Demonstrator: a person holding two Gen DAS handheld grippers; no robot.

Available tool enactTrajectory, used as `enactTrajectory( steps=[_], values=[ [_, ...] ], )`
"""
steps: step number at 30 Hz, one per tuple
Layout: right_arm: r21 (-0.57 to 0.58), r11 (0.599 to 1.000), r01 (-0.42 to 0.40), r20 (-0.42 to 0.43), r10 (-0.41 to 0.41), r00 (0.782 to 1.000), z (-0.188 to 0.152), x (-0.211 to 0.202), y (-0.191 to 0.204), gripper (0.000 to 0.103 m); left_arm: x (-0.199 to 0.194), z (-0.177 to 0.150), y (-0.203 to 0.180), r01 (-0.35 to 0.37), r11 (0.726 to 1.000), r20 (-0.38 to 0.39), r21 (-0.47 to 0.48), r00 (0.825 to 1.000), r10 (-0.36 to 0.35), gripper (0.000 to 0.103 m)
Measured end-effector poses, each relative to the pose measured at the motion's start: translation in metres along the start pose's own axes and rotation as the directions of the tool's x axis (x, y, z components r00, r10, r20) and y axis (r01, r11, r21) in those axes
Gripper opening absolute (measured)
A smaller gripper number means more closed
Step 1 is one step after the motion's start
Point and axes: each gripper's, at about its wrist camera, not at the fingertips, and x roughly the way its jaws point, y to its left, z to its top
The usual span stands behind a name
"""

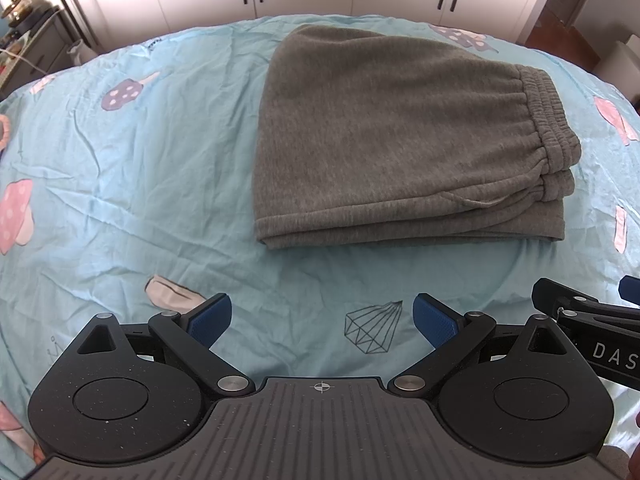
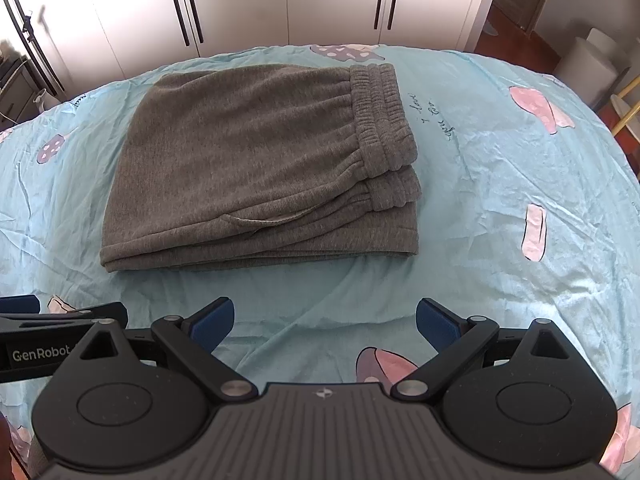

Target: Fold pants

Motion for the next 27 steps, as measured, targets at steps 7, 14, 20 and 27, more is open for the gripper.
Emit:
enactTrajectory(
  steps=[7, 14, 20, 27],
  values=[
    [-0.002, 1.000, -0.003, 0.000, 0.003, 1.000, 0.0001, 0.0019, 0.0007, 0.098, 0.0020, 0.0002, 0.0006, -0.008, 1.000, 0.003, 0.000, 1.000, 0.008, 0.100],
    [-0.002, 1.000, -0.012, -0.005, 0.012, 1.000, 0.0004, 0.0059, 0.0015, 0.098, 0.0046, 0.0012, 0.0014, -0.012, 1.000, -0.001, -0.002, 1.000, 0.012, 0.100],
    [0.002, 1.000, -0.012, -0.006, 0.012, 1.000, 0.0009, 0.0077, 0.0003, 0.098, 0.0055, 0.0012, 0.0000, -0.017, 1.000, 0.004, 0.006, 1.000, 0.017, 0.100],
    [0.002, 1.000, -0.014, -0.006, 0.014, 1.000, 0.0016, 0.0089, -0.0003, 0.098, 0.0066, 0.0021, -0.0001, -0.015, 1.000, -0.002, 0.006, 1.000, 0.015, 0.100]
  ],
)
